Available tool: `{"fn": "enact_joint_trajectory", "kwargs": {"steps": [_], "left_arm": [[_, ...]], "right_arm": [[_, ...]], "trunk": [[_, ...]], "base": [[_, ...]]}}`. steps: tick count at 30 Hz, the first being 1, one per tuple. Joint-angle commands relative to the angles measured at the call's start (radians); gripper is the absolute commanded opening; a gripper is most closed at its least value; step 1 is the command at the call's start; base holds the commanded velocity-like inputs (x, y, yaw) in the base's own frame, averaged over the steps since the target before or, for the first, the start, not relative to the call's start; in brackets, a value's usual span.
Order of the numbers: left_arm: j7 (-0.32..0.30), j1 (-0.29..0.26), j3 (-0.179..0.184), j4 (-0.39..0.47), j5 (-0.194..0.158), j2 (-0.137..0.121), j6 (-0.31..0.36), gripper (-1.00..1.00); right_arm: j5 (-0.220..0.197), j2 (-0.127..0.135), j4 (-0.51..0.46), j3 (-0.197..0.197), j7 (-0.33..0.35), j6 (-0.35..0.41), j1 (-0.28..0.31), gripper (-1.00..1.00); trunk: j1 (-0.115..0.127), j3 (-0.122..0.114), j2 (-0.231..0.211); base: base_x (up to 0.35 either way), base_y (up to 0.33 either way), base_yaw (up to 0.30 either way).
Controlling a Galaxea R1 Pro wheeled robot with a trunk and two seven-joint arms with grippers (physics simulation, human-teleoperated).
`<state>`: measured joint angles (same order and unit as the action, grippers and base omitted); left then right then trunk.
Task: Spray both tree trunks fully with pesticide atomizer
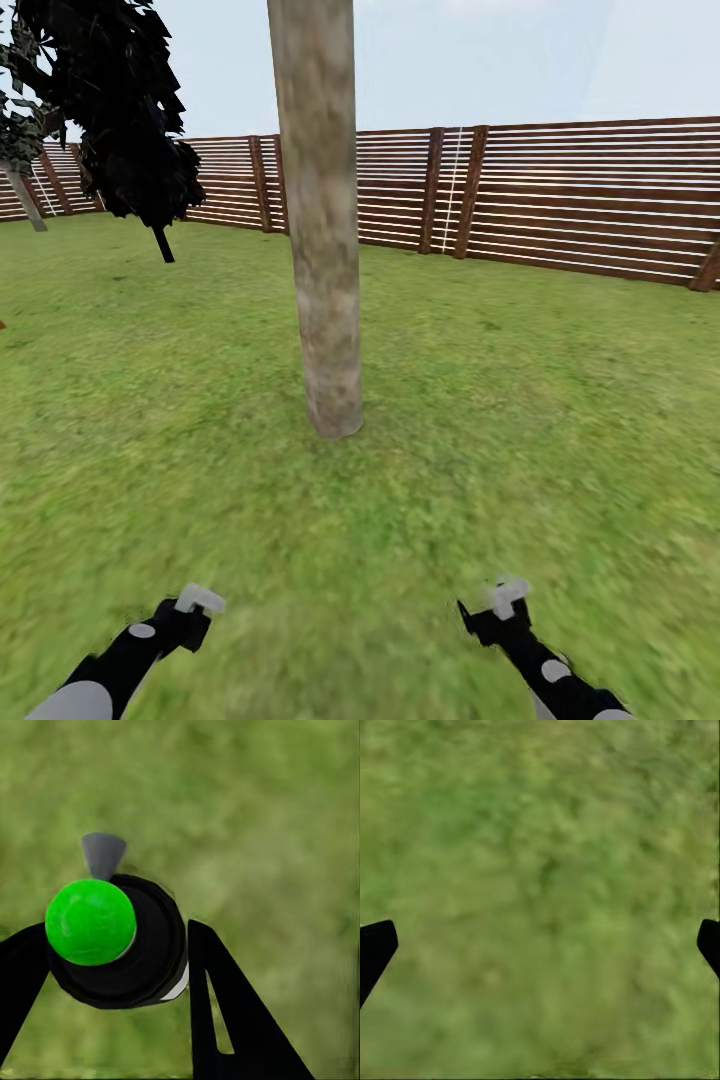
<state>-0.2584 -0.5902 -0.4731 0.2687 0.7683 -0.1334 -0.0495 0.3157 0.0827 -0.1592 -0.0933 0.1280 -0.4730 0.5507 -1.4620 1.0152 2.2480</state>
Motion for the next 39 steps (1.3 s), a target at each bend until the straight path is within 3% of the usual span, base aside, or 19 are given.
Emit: {"fn": "enact_joint_trajectory", "kwargs": {"steps": [1,2,6,9,12,17,21,30,39], "left_arm": [[0.018,0.0,-0.014,-0.014,-0.014,0.001,0.001,-1.0],[0.036,0.0,-0.042,-0.033,-0.038,0.002,0.005,-1.0],[0.053,0.0,-0.095,-0.052,-0.088,0.004,0.072,-1.0],[0.053,0.0,-0.099,-0.054,-0.096,0.017,0.085,-1.0],[0.055,0.0,-0.096,-0.044,-0.091,0.052,0.1,-1.0],[0.059,-0.008,-0.098,-0.001,-0.093,0.083,0.181,-1.0],[0.065,-0.006,-0.092,0.047,-0.085,0.114,0.199,-1.0],[0.08,-0.004,-0.093,0.064,-0.088,0.117,0.2,-1.0],[0.08,-0.003,-0.095,0.073,-0.09,0.117,0.201,-1.0]], "right_arm": [[-0.017,0.0,0.004,0.0,-0.071,-0.031,-0.018,1.0],[-0.044,0.0,0.008,-0.001,-0.145,-0.086,-0.052,1.0],[-0.075,0.003,0.01,-0.003,-0.22,-0.171,-0.132,1.0],[-0.077,0.003,0.01,-0.003,-0.228,-0.179,-0.145,1.0],[-0.078,0.001,0.012,-0.004,-0.249,-0.18,-0.147,1.0],[-0.08,-0.001,0.013,-0.007,-0.382,-0.179,-0.148,1.0],[-0.081,-0.005,0.021,-0.006,-0.401,-0.179,-0.149,1.0],[-0.081,-0.009,0.055,-0.006,-0.401,-0.178,-0.149,1.0],[-0.081,-0.011,0.055,-0.003,-0.401,-0.178,-0.149,1.0]], "trunk": [[0.0,0.0,0.0],[0.0,0.0,0.0],[0.0,0.0,0.0],[0.0,0.0,0.0],[0.0,0.0,0.0],[0.0,0.0,0.0],[0.0,0.0,0.0],[0.0,0.0,0.0],[0.0,0.0,0.0]], "base": [[0.0,0.0,0.0],[0.0,0.0,0.0],[0.0,0.0,0.0],[0.002,0.0,0.0],[0.208,-0.005,0.0],[0.298,-0.135,0.0],[0.288,-0.203,0.0],[0.246,-0.244,-0.016],[0.322,-0.057,-0.243]]}}
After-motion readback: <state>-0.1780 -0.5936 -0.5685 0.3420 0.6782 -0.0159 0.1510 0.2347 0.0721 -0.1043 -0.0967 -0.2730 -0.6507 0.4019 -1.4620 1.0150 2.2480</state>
